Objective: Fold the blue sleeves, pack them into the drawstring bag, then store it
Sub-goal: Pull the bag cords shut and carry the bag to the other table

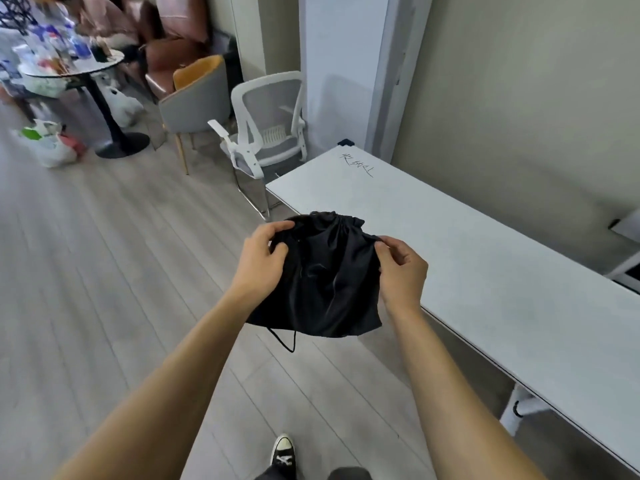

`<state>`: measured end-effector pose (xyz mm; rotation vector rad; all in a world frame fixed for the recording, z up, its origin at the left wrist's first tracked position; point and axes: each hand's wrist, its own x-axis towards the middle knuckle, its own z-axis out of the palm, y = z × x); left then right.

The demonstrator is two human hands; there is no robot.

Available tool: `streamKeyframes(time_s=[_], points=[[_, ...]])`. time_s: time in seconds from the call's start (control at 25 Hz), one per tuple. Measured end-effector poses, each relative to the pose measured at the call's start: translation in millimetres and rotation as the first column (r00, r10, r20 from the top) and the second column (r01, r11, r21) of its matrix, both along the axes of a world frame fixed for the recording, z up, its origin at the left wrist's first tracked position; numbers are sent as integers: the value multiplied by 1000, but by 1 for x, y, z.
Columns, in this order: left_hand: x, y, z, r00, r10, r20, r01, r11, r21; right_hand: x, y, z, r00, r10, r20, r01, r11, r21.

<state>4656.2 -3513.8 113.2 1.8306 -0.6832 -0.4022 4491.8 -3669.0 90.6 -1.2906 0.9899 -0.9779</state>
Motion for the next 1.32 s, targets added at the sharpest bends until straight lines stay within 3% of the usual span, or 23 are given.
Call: streamKeyframes(time_s=[0.36,0.84,1.08,1.32], points=[[175,-192,22,980,-184,71,185,983,-10,134,-133,5,982,-184,30,185,983,-14],[250,-425,-18,894,-449,2,447,890,95,191,-311,-28,865,-468,-179,476,880,0],[267,-542,-56,786,-618,-26,612,770,180,198,-392,-46,752,-579,-314,613,790,12],[285,-594,-113,644,-757,-112,729,562,392,217,-415,-97,747,-372,-551,481,874,62]])
